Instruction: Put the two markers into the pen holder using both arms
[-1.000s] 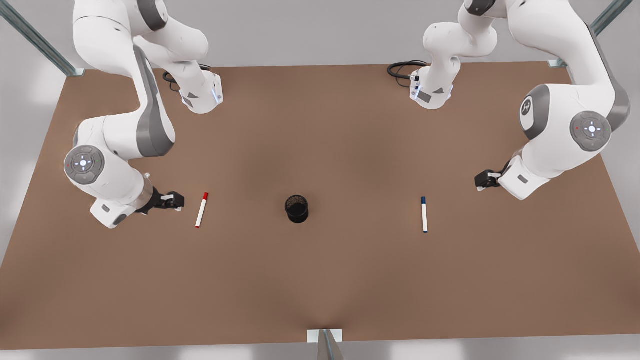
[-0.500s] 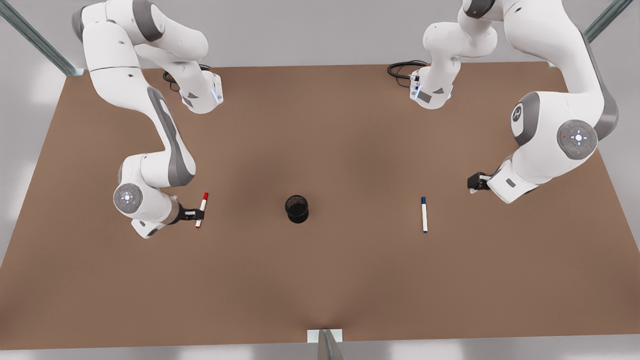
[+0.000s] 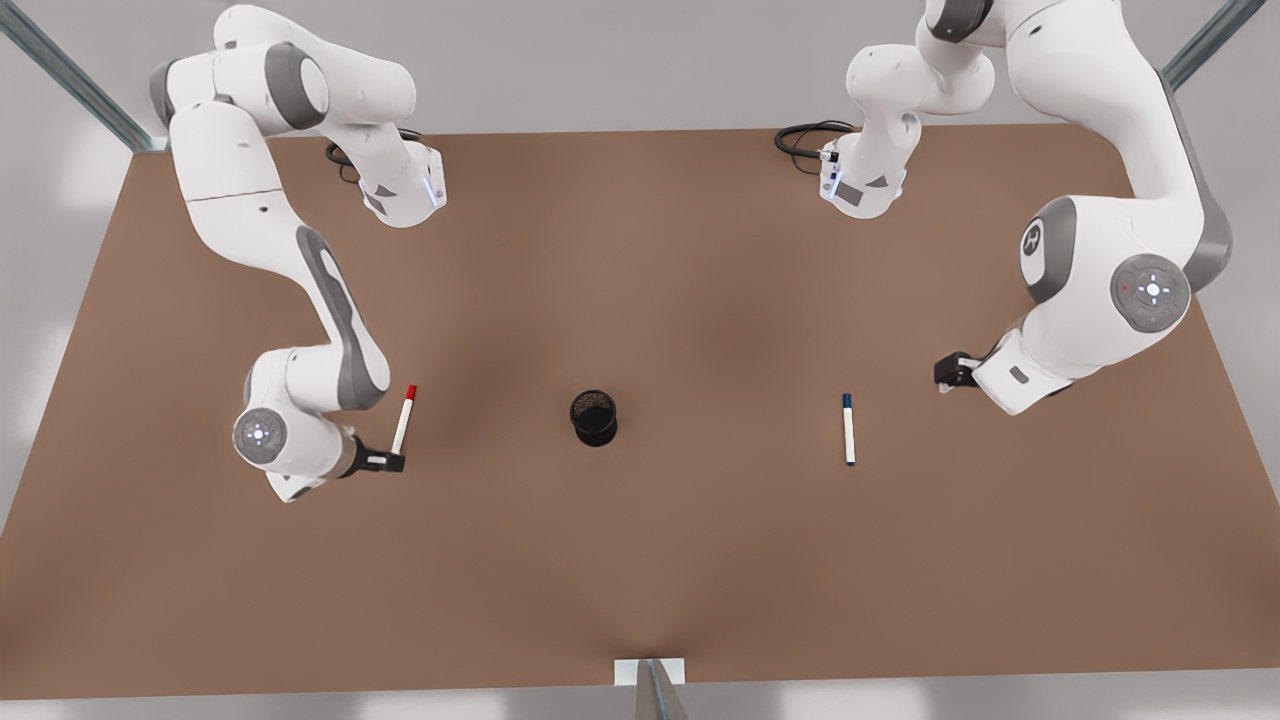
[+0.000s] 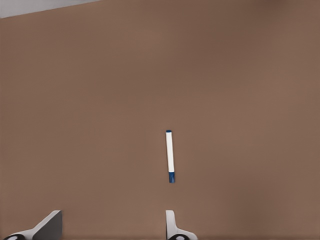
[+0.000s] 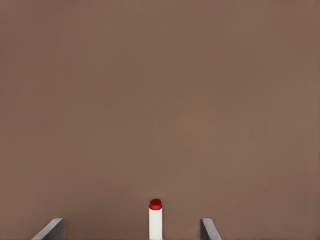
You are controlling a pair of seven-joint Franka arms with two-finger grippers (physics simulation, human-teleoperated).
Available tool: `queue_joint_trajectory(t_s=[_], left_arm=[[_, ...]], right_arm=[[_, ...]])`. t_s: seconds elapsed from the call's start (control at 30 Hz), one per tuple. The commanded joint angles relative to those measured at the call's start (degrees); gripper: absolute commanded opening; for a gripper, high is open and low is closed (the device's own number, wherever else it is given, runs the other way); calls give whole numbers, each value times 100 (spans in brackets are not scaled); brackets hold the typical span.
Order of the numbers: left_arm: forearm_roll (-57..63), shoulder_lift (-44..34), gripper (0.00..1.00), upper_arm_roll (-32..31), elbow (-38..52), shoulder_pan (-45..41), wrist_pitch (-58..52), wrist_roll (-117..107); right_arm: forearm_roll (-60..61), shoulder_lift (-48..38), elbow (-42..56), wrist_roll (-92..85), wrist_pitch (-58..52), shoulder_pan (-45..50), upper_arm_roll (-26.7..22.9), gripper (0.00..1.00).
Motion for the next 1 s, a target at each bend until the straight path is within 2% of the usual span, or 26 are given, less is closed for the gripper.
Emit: queue_joint_trajectory(t_s=[0.0,0.23,0.3,0.37,0.57,0.97], left_arm=[[4,-3,100,1,4,2,7,100],[4,41,100,18,-13,28,-2,92],[-5,41,100,18,-13,28,7,92],[-5,41,100,18,-13,28,7,92],[4,41,100,18,-5,28,16,92],[4,85,100,18,-5,28,60,100]], right_arm=[[-193,97,45,984,-462,14,5,100],[-158,370,-281,1011,-339,-83,14,98],[-158,388,-263,1160,-295,-74,49,83],[-158,511,-246,1160,101,-83,58,76],[-167,599,-166,1160,215,-74,67,57],[-175,678,-166,1169,312,-65,67,46]])
